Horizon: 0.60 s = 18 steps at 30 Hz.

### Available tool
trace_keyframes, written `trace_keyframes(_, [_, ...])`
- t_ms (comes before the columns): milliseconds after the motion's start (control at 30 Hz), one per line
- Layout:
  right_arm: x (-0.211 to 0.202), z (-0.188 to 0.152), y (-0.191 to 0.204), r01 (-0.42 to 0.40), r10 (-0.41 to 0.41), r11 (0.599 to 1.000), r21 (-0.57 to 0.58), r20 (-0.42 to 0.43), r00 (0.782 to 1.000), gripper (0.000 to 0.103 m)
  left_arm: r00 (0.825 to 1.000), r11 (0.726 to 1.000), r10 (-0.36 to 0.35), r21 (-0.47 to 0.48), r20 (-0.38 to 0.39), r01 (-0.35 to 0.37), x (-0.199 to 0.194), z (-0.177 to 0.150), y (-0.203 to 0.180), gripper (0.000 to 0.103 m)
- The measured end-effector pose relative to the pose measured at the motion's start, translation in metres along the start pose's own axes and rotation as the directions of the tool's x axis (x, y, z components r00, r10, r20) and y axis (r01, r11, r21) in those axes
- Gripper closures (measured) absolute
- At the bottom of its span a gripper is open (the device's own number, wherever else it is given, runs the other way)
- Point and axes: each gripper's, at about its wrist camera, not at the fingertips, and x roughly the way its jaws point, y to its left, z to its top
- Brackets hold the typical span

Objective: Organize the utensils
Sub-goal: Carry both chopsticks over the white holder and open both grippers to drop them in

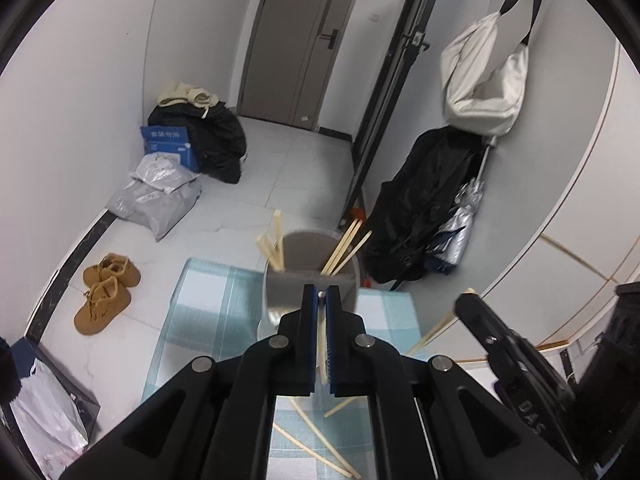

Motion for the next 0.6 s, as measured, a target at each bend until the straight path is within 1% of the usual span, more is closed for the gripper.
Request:
trace_keyframes(267, [0.008,0.052,0.011,-0.014,0.016,0.999,-0.043,0.029,0.999,0.098,0.998,0.999,-0.053,0.002,0.025,0.053,-0.021,0.050,-0.010,0.103])
trace_keyframes(433, [0.018,0.090,0.017,-0.022,0.026,0.998,-0.066,0.067,0.997,0.098,0.997,0.999,-0.047,0.016,0.066,0.046,-0.026,0.077,-0.011,0.103])
trace_keyframes(600, [0.034,0.120,0.020,-0.012,0.023,0.996,-0.093,0.120,0.992,0.098,0.996,0.999,-0.027,0.030,0.080,0.025,-0.016,0.100,-0.008,0.103])
